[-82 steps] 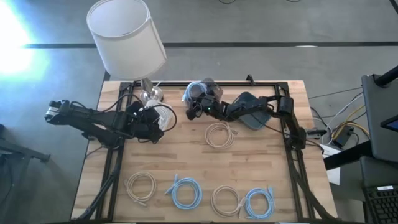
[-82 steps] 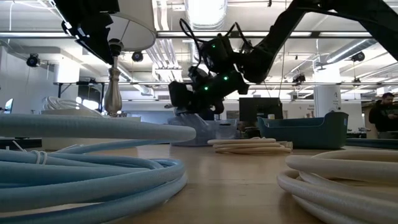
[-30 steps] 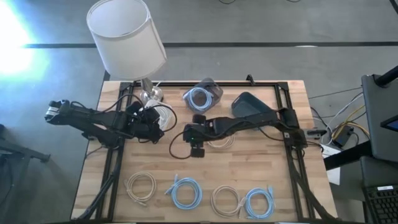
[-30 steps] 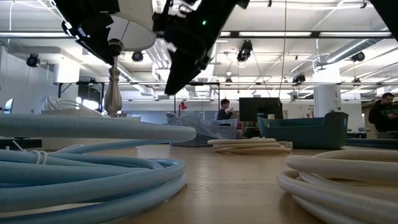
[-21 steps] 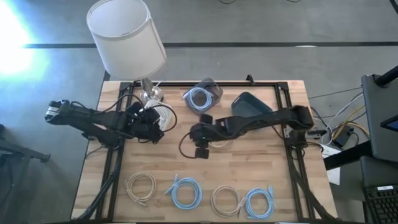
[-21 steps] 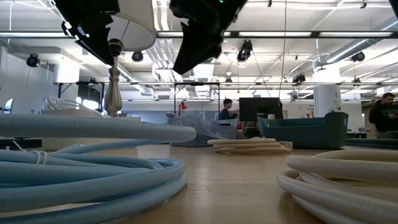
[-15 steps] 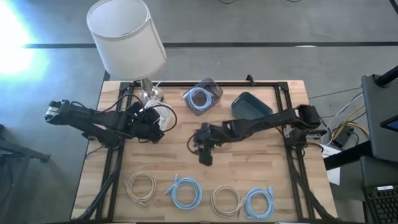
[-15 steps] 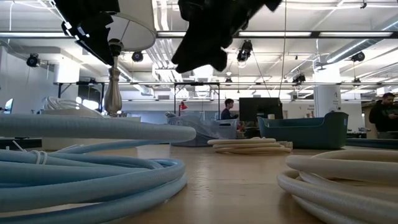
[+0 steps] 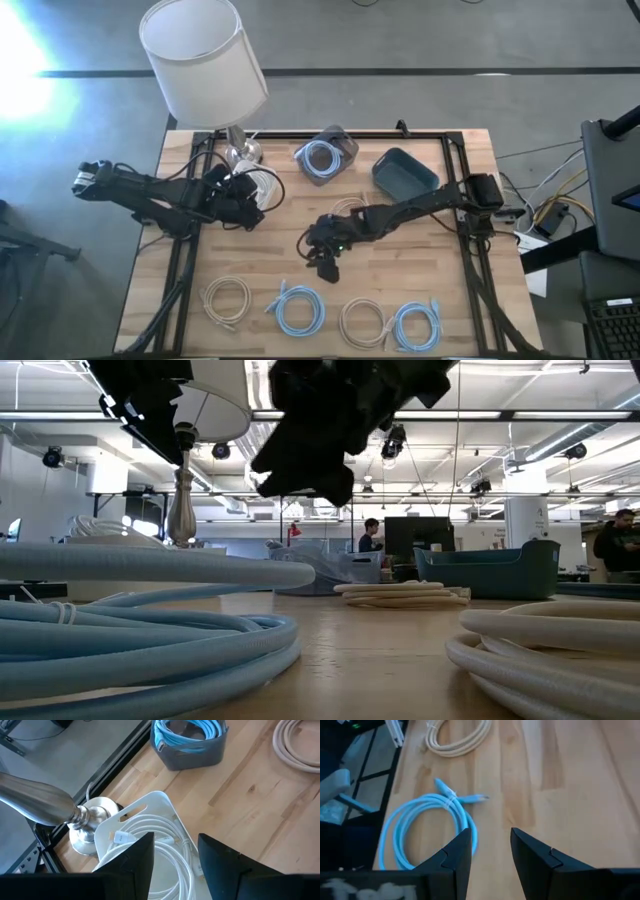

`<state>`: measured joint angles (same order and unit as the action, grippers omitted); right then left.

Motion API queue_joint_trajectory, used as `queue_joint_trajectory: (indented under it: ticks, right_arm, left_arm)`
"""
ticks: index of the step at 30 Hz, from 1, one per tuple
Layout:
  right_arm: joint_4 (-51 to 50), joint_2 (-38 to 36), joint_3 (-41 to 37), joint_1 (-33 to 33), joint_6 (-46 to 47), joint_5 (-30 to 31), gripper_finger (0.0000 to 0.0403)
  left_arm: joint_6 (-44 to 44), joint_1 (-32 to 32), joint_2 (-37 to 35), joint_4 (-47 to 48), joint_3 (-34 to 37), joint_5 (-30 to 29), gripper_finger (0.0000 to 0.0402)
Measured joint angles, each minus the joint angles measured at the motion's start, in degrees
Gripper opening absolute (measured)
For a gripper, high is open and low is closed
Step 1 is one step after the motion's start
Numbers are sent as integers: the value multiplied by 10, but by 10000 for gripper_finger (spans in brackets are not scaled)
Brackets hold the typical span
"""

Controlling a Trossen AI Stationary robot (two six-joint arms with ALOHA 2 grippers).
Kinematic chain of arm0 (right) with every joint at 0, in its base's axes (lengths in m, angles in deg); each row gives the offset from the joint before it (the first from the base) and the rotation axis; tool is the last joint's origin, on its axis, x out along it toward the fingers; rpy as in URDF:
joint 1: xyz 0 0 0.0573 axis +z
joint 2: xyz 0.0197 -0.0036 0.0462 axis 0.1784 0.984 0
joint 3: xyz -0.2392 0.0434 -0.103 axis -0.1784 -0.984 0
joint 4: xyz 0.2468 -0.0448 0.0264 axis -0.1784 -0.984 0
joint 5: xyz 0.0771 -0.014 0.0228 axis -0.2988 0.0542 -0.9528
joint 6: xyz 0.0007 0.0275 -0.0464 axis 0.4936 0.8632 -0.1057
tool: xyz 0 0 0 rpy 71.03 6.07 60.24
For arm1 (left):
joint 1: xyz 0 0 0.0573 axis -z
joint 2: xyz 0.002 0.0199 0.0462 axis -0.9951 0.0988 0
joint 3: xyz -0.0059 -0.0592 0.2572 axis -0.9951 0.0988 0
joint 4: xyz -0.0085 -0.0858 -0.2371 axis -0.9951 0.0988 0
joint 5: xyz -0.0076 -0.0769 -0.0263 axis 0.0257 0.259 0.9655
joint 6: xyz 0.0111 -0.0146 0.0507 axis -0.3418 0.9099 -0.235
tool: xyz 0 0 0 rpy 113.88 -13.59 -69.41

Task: Sort HDMI cables
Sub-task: Put the left light blue HDMI cable into the black bin

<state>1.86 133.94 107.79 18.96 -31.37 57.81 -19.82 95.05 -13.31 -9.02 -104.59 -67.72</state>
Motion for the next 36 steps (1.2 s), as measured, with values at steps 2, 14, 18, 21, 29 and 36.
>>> queue_joint_trajectory:
  ticks: [2,14,18,21,29,36]
  right_arm:
    - [-10,16,12,9,15,-2,129]
    - [-20,93,66,67,70,37,124]
    - [-21,122,79,76,109,44,123]
    - [-23,150,88,83,133,44,123]
    - [-18,207,141,105,153,64,123]
    - [-71,232,202,132,41,163,123]
  left_arm:
    - [0,0,0,-1,0,1,156]
    - [0,0,0,-7,10,6,156]
    - [0,0,1,-11,28,8,156]
    - [0,0,2,-14,44,10,156]
    - [0,0,3,-24,76,13,156]
    - [-5,0,3,-28,84,14,156]
